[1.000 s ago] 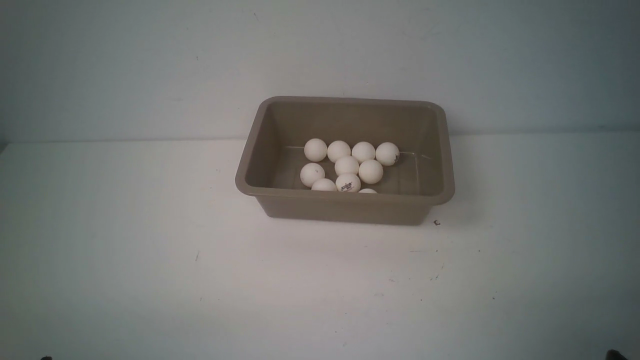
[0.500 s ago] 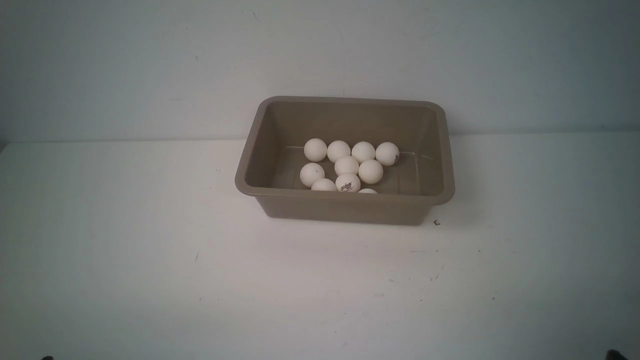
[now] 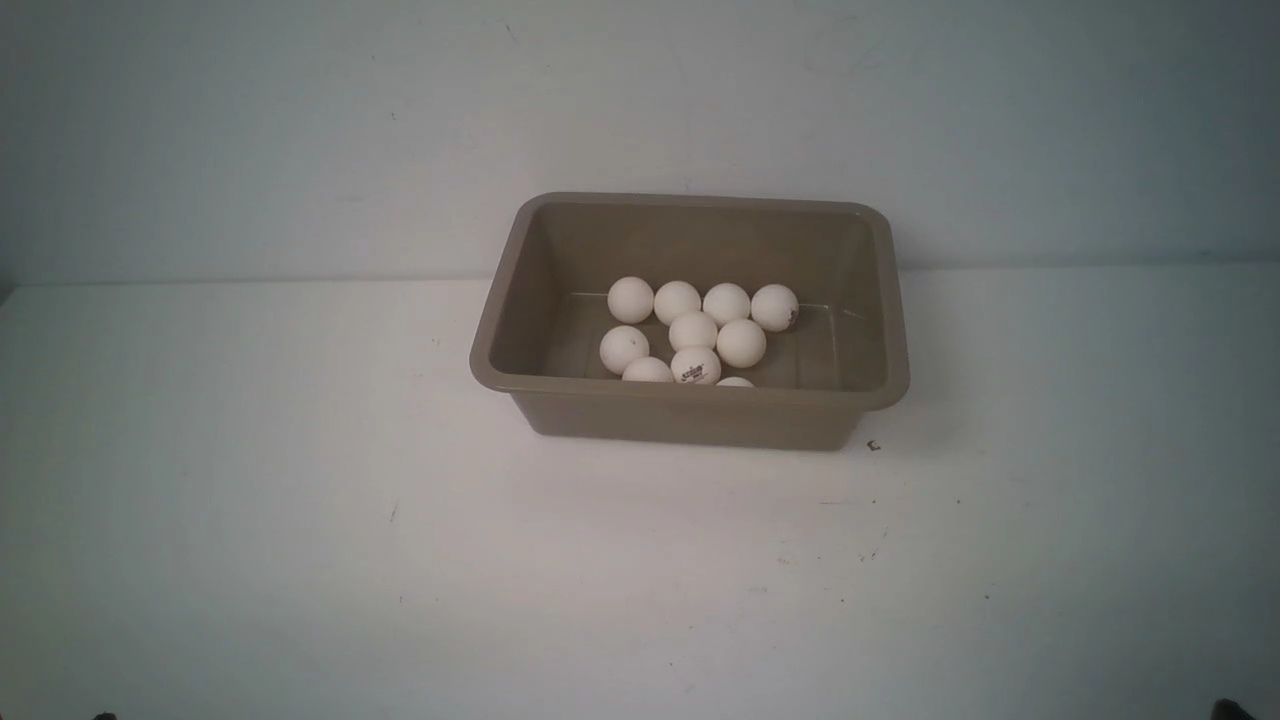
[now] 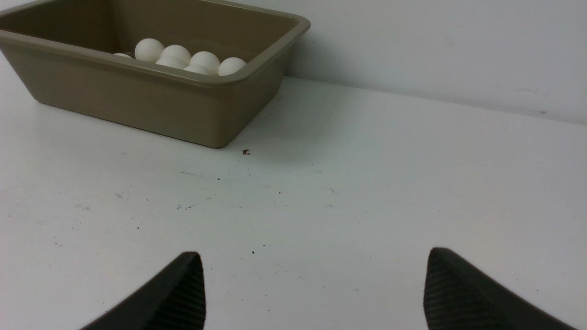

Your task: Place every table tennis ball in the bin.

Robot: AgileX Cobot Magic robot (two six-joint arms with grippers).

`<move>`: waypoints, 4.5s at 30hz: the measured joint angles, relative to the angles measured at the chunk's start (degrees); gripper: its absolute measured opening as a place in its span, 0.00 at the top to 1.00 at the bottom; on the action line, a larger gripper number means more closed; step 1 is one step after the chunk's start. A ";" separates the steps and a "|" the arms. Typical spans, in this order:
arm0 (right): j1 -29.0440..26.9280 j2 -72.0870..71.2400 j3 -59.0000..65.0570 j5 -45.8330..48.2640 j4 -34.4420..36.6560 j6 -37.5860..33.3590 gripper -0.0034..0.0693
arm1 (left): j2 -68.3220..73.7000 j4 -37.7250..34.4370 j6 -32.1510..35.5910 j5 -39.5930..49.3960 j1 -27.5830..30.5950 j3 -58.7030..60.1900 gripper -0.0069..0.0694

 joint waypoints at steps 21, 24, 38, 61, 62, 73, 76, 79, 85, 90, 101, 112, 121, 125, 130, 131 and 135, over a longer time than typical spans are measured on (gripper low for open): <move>0.00 0.00 0.01 0.00 0.00 0.79 0.15 | 0.00 0.00 0.00 0.00 -0.28 0.00 0.38; 0.00 0.00 0.01 0.00 0.00 0.79 0.15 | 0.00 0.00 0.00 0.00 -0.28 0.00 0.38; 0.00 0.00 0.01 0.00 0.00 0.79 0.15 | 0.00 0.00 0.00 0.00 -0.28 -0.04 0.38; 0.00 0.00 0.01 -0.24 -6.83 7.93 0.15 | 0.00 0.00 0.00 0.00 -0.28 -0.04 0.38; 0.00 0.00 0.01 -0.24 -7.09 8.51 0.15 | 0.00 0.00 0.00 0.00 -0.28 -0.04 0.38; 2.83 0.00 0.01 -0.24 -7.37 9.07 0.15 | 0.00 0.00 0.00 0.00 -0.28 -0.04 0.38; 2.83 0.00 0.01 -0.24 -7.37 8.10 0.15 | 0.00 0.00 0.00 0.00 -0.28 -0.04 0.38; 2.83 0.00 0.01 -0.24 -7.37 7.98 0.15 | 0.00 0.00 0.00 0.00 -0.28 -0.04 0.38; 2.83 0.00 0.01 -0.24 -7.37 7.94 0.15 | 0.00 0.00 0.00 0.00 -0.28 -0.04 0.38; 2.83 0.00 0.01 -0.24 -7.37 7.94 0.15 | 0.00 0.00 0.00 0.00 -0.28 -0.04 0.38; 2.83 0.00 0.01 -0.24 -7.37 7.94 0.15 | 0.00 0.00 0.00 0.00 -0.28 -0.04 0.38; 2.83 0.00 0.01 -0.24 -7.37 7.94 0.15 | 0.00 0.00 0.00 0.00 -0.28 -0.04 0.38; 2.83 0.00 0.01 -0.24 -7.37 7.94 0.15 | 0.00 0.00 0.00 0.00 -0.28 -0.04 0.38; 2.83 0.00 0.01 -0.24 -7.37 7.94 0.15 | 0.00 0.00 0.00 0.00 -0.28 -0.04 0.38; 2.83 0.00 0.01 -0.24 -7.37 7.94 0.15 | 0.00 0.00 0.00 0.00 -0.28 -0.04 0.38; 2.83 0.00 0.01 -0.24 -7.37 7.94 0.15 | 0.00 0.00 0.00 0.00 -0.28 -0.04 0.38; 2.83 0.00 0.01 -0.24 -7.37 7.94 0.15 | 0.00 0.00 0.00 0.00 -0.28 -0.04 0.38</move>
